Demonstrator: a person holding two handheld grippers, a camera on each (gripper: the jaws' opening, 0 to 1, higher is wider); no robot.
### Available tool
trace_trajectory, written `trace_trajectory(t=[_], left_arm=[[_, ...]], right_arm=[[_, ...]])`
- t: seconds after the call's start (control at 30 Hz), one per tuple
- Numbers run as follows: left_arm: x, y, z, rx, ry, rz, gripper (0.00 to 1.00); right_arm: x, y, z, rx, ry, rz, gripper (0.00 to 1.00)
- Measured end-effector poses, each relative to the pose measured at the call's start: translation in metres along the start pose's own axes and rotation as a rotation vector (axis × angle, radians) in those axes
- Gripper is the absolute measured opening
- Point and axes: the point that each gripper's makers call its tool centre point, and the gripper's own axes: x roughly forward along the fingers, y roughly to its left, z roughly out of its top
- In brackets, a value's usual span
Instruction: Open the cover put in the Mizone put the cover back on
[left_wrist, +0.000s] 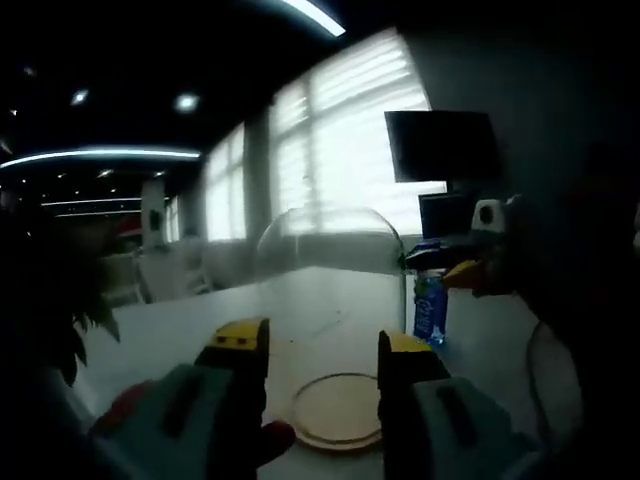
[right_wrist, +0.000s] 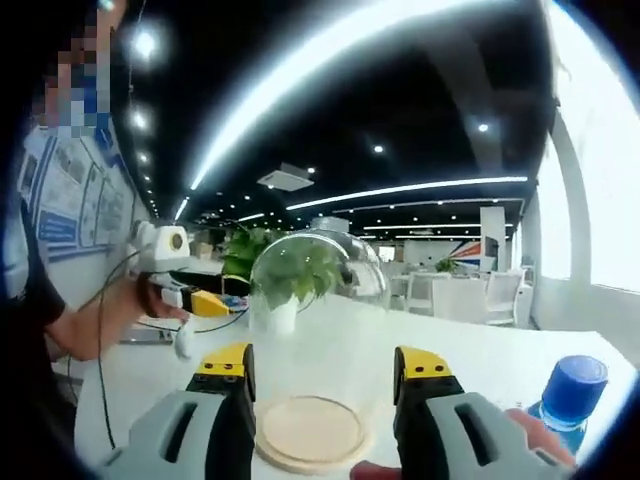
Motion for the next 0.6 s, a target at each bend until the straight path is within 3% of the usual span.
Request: trace_trajectory(t=[0.13, 0.27, 0.33, 0.6], left_arm=[[0.003, 0.007, 0.007, 0.035, 0.012, -0.023, 0.44], [0.008, 0.012, 0.012, -0.014, -0.008, -0.034, 0.45], [0.006, 0.009, 0.006, 0.014, 0.033, -0.048, 0.45], [0.009, 0.009, 0.017, 0.056, 0.019, -0.054, 0.47]], right_arm=[[0.004, -0.002, 0.004, 0.001, 0.026, 0.046, 0.51], [0.01, -0.006, 0.015, -0.072, 0.041, 0.049, 0.53], [0.011, -0.005, 0.022, -0.072, 0.028, 0.057, 0.53], [0.014, 0.006, 0.021, -0.087, 0.067, 0.128, 0.59]])
